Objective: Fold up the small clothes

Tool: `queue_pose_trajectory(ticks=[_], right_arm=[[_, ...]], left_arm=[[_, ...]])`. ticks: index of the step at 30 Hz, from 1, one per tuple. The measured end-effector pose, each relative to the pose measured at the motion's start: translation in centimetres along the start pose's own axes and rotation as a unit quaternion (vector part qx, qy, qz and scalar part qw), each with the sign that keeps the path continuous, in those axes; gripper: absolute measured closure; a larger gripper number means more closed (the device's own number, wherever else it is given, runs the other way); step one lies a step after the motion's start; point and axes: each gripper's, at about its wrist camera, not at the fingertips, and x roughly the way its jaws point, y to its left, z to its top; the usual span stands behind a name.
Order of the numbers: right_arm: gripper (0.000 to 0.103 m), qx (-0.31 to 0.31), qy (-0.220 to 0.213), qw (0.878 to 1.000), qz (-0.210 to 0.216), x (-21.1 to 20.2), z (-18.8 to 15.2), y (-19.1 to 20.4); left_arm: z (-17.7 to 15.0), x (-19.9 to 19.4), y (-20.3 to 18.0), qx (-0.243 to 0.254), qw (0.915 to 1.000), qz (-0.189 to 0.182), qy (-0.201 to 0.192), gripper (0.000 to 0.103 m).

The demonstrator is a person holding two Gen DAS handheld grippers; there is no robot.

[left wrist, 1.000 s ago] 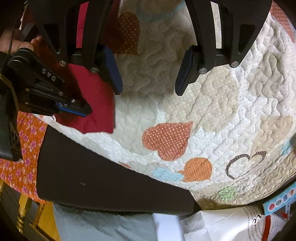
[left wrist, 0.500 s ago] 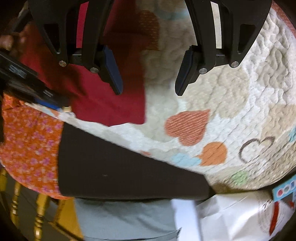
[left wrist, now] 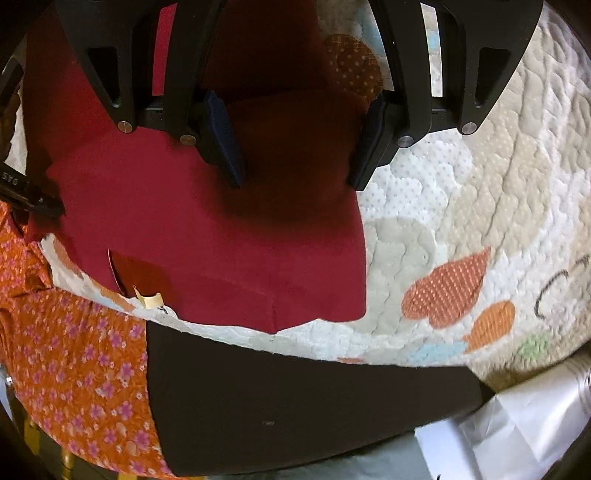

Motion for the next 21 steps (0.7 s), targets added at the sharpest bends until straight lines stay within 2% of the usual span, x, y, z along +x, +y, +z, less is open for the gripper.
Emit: queue_pose_trajectory(ticks=[4, 8, 10, 12, 13, 15, 18, 20, 21], right_arm=[[0.067, 0.005, -0.011, 1.000, 0.010, -1.8, 0.7, 0.2], [0.067, 0.004, -0.021, 0.999, 0.025, -3.1, 0.9, 0.6], [0.067, -0.006, -0.011, 1.000, 0.021, -2.8, 0.7, 1.2], [0.067, -0.014, 0.015, 1.000, -0.008, -1.3, 0.1, 1.2], [0.067, -0.012, 0.037, 0.999, -0.016, -0.1, -0.5, 0.9], [0.067, -0.009, 0.017, 1.000, -0.007, -0.6, -0.9, 0.6], [0.067, -0.001, 0.014, 1.000, 0.009, -2.7, -0.8, -0.2], [0.067, 0.000, -0.014, 1.000, -0.008, -5.0, -0.8, -1.4], [0.067, -0.002, -0.038, 0.999, -0.034, -6.7, -0.9, -2.5]], left_arm=[[0.2, -1.1, 0.6, -0.022, 0.9996, -0.006, -0.017, 0.044], [0.6, -2.3, 0.5, -0.028, 0.9986, -0.029, -0.035, 0.044], [0.5, -1.9, 0.2, -0.017, 0.9993, -0.019, -0.027, 0.043], [0.1, -0.3, -0.1, -0.001, 0.9999, 0.012, 0.010, 0.043], [-0.1, 0.5, -0.1, 0.000, 0.9995, 0.012, 0.029, 0.042], [-0.2, 0.3, 0.2, -0.009, 0.9997, 0.007, 0.023, 0.042], [0.1, -0.6, 0.0, -0.007, 0.9999, 0.002, 0.010, 0.042], [0.1, -1.3, -0.2, -0.004, 1.0000, 0.000, -0.003, 0.042], [0.2, -1.4, -0.1, -0.004, 1.0000, -0.003, -0.005, 0.042]])
